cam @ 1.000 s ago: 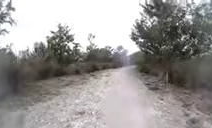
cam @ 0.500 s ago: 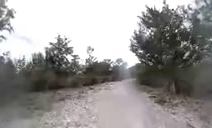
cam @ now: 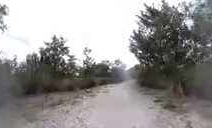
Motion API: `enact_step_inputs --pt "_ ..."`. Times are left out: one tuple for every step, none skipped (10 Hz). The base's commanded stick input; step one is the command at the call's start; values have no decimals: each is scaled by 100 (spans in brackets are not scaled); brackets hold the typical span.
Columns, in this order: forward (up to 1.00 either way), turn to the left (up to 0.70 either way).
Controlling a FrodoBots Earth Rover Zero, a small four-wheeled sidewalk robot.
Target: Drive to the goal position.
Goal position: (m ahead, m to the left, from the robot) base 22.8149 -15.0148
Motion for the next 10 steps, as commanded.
enact_step_inputs --pt "60 0" --pt "60 0" --pt "60 0" --pt "60 0" --pt "60 0" --pt "60 0" --pt "60 0" --pt "60 0" --pt "60 0" --pt "60 0"
